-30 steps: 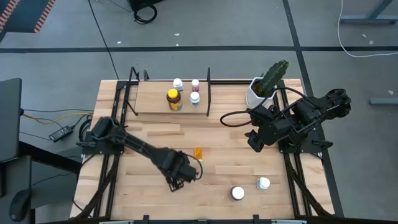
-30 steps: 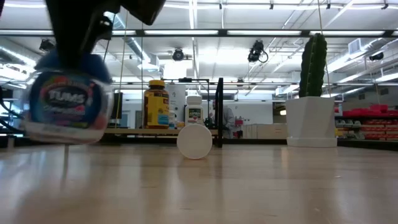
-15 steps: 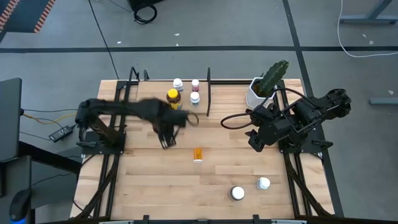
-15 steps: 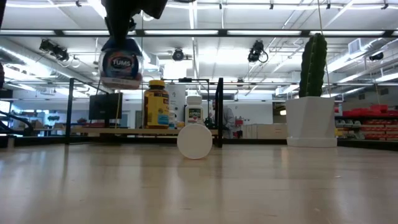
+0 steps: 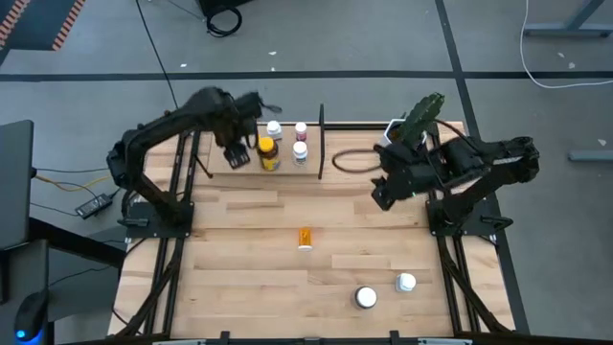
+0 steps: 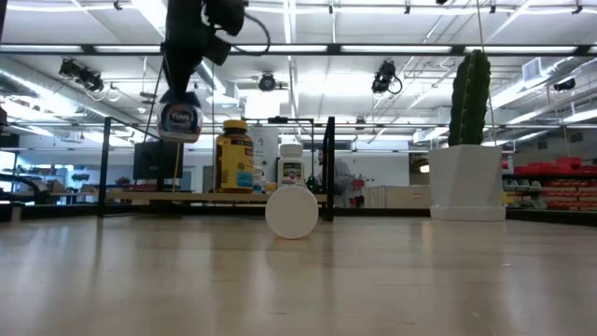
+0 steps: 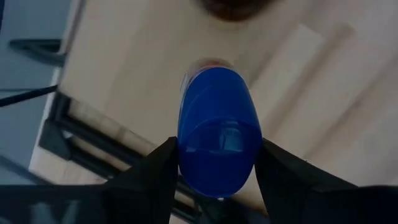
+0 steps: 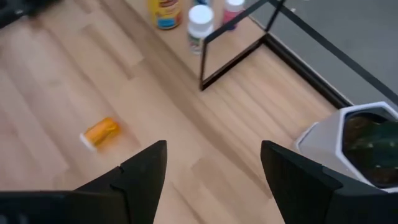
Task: Pick and place medicine bottles onto shelf by color
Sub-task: Put the blue pill bottle on the shelf
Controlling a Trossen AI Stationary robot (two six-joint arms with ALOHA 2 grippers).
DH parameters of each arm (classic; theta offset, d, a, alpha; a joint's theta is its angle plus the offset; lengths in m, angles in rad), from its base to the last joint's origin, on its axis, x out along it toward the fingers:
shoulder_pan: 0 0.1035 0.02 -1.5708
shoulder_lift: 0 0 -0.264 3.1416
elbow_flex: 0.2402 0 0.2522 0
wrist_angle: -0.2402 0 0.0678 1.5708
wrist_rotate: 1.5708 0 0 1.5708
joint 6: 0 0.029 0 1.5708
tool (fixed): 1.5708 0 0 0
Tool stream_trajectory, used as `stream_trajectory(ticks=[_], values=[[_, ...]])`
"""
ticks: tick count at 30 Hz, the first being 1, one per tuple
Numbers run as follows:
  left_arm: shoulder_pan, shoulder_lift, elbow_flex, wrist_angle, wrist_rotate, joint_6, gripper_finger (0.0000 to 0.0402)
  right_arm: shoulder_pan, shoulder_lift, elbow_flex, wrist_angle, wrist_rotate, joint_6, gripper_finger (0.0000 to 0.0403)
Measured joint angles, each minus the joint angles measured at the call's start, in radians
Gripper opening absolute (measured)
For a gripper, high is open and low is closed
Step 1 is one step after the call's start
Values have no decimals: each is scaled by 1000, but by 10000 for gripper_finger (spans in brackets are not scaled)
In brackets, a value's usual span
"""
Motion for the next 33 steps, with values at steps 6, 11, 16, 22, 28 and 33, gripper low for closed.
stream_trajectory(ticks=[6,11,16,22,28,33], values=[[134,14,0,149,0,84,196,-120,0,0,58,-16,-19,266],[192,85,0,207,5,118,192,-246,0,0,179,-40,-52,266],[238,178,0,204,-25,143,203,-371,0,0,199,-135,-81,266],[295,234,0,291,-23,158,197,-467,0,0,194,-187,-127,266],[310,245,0,340,49,158,203,-512,0,0,194,-201,-135,266],[310,245,0,365,50,158,201,-532,0,0,194,-201,-137,266]])
